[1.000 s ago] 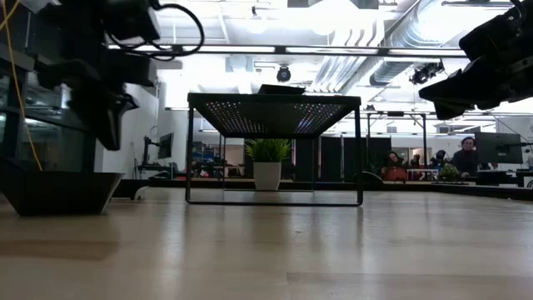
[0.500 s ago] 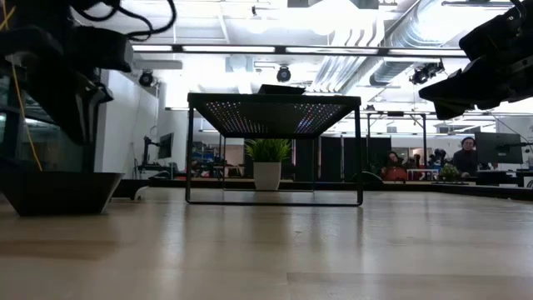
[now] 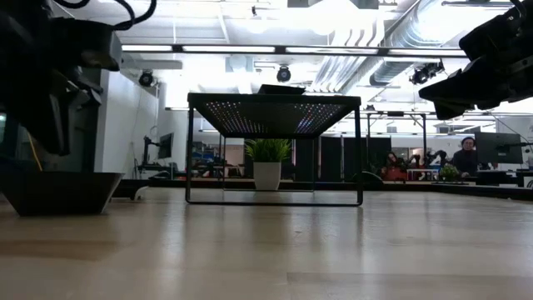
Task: Pick & Place Mini shaped plates
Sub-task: Stack the distorted square plate on top of the distorted square plate on the shelf
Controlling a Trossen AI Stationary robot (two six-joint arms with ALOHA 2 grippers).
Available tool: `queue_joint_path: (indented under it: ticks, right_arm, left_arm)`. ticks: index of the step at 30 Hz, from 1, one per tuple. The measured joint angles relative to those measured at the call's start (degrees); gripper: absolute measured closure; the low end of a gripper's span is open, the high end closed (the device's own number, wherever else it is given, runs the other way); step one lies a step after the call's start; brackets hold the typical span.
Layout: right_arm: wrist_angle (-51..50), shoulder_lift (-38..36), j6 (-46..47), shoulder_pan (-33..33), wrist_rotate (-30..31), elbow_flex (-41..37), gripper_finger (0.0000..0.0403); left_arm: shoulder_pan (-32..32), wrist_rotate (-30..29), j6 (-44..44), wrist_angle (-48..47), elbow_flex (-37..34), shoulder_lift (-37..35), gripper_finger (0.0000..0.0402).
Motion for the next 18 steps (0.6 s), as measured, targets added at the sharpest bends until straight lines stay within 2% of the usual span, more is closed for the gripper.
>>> queue_joint_path:
  ticks: [12,18]
  right_arm:
    - [0.0,0.0,0.0,0.0,0.0,0.0,0.0394]
    - [0.0,0.1,0.0,0.0,0.0,0.0,0.0398]
  left_arm:
    - [0.1,-1.0,-1.3,4.7,0.0,5.0,0.0341]
    - [0.2,-1.0,-1.2,5.1,0.0,5.1,0.0341]
